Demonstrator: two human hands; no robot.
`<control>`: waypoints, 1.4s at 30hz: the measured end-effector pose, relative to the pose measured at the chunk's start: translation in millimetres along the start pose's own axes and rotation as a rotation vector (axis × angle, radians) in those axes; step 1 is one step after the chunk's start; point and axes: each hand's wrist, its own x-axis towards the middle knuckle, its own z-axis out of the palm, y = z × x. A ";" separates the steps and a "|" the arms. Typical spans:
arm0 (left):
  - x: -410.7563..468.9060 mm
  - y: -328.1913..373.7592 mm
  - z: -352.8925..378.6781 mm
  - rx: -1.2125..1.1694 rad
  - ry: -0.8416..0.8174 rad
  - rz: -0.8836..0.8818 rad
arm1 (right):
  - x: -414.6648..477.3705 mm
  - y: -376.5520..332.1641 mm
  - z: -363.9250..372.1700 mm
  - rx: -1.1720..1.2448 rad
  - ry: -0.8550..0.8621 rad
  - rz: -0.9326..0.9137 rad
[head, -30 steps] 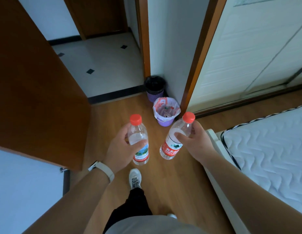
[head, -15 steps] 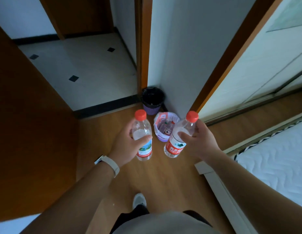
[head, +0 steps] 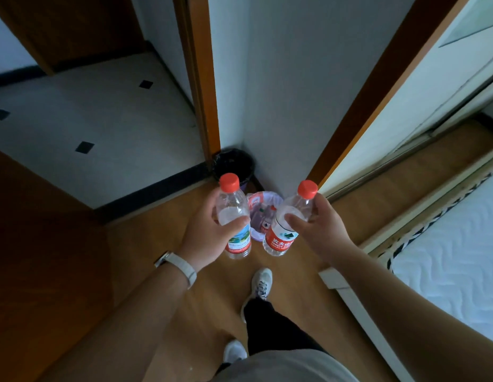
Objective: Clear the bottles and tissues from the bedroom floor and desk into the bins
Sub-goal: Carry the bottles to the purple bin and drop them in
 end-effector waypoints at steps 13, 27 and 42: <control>151.0 15.1 17.4 0.041 -0.073 -0.106 | 169.8 16.4 8.0 0.056 -0.098 0.078; 284.6 -73.6 38.8 0.201 -0.217 -0.185 | 248.1 71.6 41.1 0.018 0.066 0.343; 393.9 -312.5 121.3 0.297 -0.396 -0.215 | 349.1 244.4 179.3 0.016 0.201 0.512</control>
